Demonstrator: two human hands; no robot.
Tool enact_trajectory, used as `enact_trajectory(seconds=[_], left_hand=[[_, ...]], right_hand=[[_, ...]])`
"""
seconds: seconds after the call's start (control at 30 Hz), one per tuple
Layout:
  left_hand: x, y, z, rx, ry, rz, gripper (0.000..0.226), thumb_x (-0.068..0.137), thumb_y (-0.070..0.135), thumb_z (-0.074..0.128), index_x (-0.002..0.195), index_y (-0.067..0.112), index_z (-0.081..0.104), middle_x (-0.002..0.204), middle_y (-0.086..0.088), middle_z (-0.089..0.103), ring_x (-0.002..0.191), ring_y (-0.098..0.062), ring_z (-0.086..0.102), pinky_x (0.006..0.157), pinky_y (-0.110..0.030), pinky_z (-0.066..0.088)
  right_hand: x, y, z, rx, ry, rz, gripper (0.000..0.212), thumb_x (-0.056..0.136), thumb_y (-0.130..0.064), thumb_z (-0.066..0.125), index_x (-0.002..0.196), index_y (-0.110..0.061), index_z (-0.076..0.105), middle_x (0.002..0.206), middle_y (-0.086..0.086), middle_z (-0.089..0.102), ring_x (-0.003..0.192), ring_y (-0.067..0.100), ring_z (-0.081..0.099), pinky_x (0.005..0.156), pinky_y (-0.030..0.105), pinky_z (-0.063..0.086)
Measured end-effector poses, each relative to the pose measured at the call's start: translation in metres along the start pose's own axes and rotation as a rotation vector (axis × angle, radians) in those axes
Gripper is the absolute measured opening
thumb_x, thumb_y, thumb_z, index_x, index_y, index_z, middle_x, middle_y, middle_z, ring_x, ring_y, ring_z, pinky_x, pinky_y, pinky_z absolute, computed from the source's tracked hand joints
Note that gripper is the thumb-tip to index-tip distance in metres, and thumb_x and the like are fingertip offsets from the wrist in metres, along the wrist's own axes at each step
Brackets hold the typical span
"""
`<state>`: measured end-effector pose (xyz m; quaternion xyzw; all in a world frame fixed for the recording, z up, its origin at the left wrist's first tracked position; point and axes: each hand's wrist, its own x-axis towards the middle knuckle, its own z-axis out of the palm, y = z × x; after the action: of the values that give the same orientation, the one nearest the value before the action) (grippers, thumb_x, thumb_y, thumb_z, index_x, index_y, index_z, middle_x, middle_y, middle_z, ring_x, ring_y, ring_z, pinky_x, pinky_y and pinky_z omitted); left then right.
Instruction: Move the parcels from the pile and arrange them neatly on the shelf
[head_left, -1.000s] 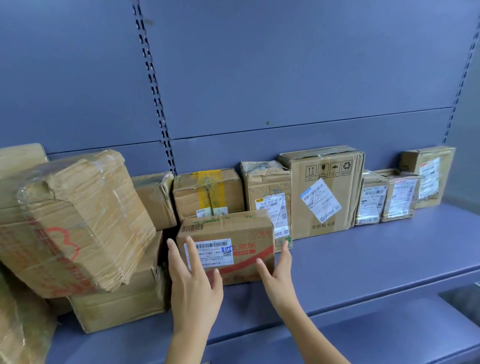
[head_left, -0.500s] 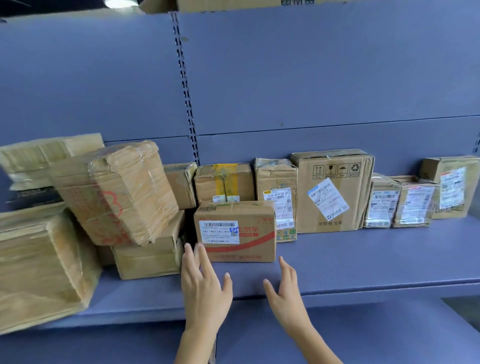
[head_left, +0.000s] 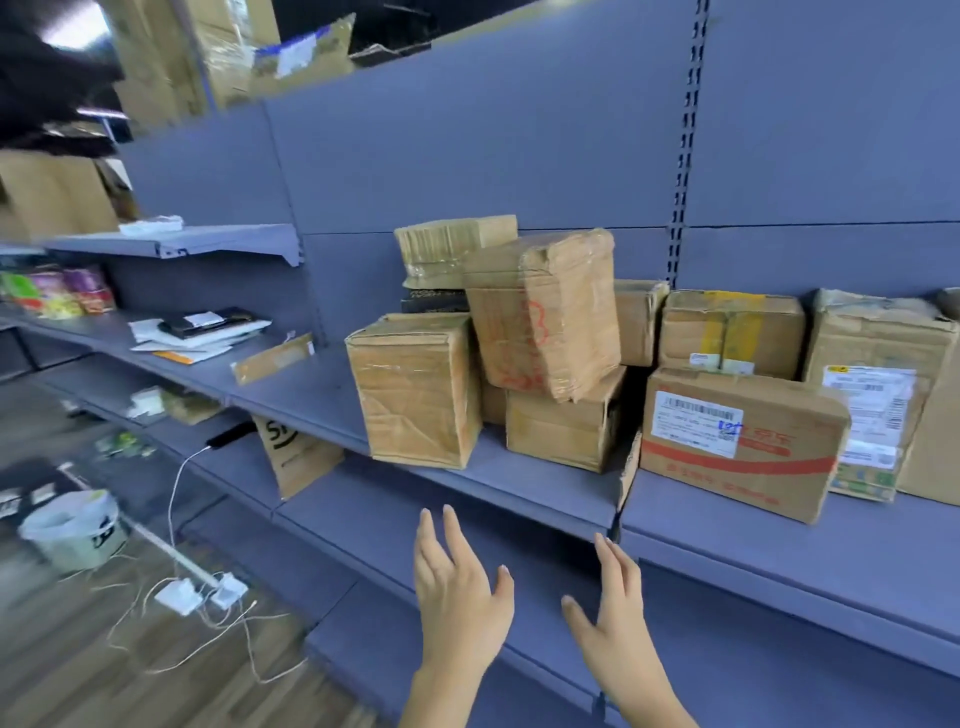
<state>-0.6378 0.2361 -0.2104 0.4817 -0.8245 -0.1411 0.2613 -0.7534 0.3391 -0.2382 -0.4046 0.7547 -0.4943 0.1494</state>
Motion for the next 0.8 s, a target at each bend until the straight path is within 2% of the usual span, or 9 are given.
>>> enact_trajectory(seconds=[0.2,0.3,0.37,0.5,0.63,0.7,0.8], left_hand=[[0.031,-0.022,-0.008,-0.035,-0.033,0.026,0.087,0.094,0.047,0.044,0.149,0.015,-0.015,0.152,-0.006,-0.021,0.144,-0.026,0.005,0.116,-0.033,0.019],[0.06,-0.045,-0.027,-0.071,-0.015,0.052,0.087,0.094,0.045,0.046,0.149,0.015,-0.015,0.152,-0.004,-0.02,0.144,-0.026,0.005,0.116,-0.033,0.019],[0.085,-0.068,-0.045,-0.103,0.014,0.047,0.087,0.094,0.045,0.047,0.15,0.016,-0.013,0.153,-0.003,-0.017,0.143,-0.025,0.004,0.115,-0.033,0.019],[0.137,-0.115,-0.077,-0.114,0.079,0.03,0.085,0.094,0.046,0.048,0.15,0.017,-0.009,0.152,-0.002,-0.008,0.14,-0.026,0.008,0.113,-0.036,0.023],[0.173,-0.136,-0.078,-0.166,0.047,0.095,0.085,0.093,0.047,0.05,0.149,0.018,-0.007,0.152,-0.002,-0.003,0.14,-0.025,0.008,0.112,-0.035,0.024],[0.184,-0.139,-0.07,-0.206,0.007,0.149,0.088,0.091,0.047,0.053,0.15,0.018,-0.006,0.152,-0.002,-0.001,0.139,-0.025,0.009,0.111,-0.034,0.024],[0.194,-0.142,-0.053,-0.308,-0.023,0.182,0.091,0.089,0.042,0.06,0.151,0.016,-0.001,0.154,-0.006,0.002,0.137,-0.025,0.012,0.11,-0.034,0.022]], right_hand=[[0.033,-0.033,0.015,-0.002,0.041,-0.039,0.075,0.094,-0.014,0.059,0.153,-0.019,0.012,0.15,-0.002,0.015,0.142,0.014,0.025,0.113,0.027,0.025],[0.066,-0.059,0.031,0.027,0.122,-0.049,0.071,0.095,-0.014,0.057,0.152,-0.02,0.015,0.147,-0.003,0.018,0.133,0.013,0.039,0.098,0.025,0.037],[0.088,-0.081,0.051,0.075,0.153,-0.056,0.069,0.096,-0.016,0.055,0.151,-0.023,0.015,0.143,-0.008,0.018,0.128,0.009,0.04,0.092,0.025,0.039],[0.114,-0.119,0.11,0.148,0.142,-0.172,0.069,0.095,-0.014,0.056,0.15,-0.028,0.016,0.135,-0.019,0.02,0.124,-0.001,0.038,0.098,0.025,0.038],[0.12,-0.13,0.162,0.137,0.127,-0.223,0.075,0.093,-0.016,0.06,0.144,-0.039,0.01,0.141,-0.014,0.018,0.131,0.001,0.032,0.1,0.016,0.031],[0.123,-0.129,0.17,0.118,0.175,-0.214,0.077,0.091,-0.015,0.063,0.138,-0.044,0.009,0.141,-0.011,0.021,0.131,0.002,0.034,0.098,0.014,0.032],[0.123,-0.123,0.164,0.119,0.284,-0.188,0.077,0.089,-0.008,0.064,0.135,-0.046,0.016,0.135,-0.019,0.026,0.131,0.002,0.037,0.1,0.021,0.036]])
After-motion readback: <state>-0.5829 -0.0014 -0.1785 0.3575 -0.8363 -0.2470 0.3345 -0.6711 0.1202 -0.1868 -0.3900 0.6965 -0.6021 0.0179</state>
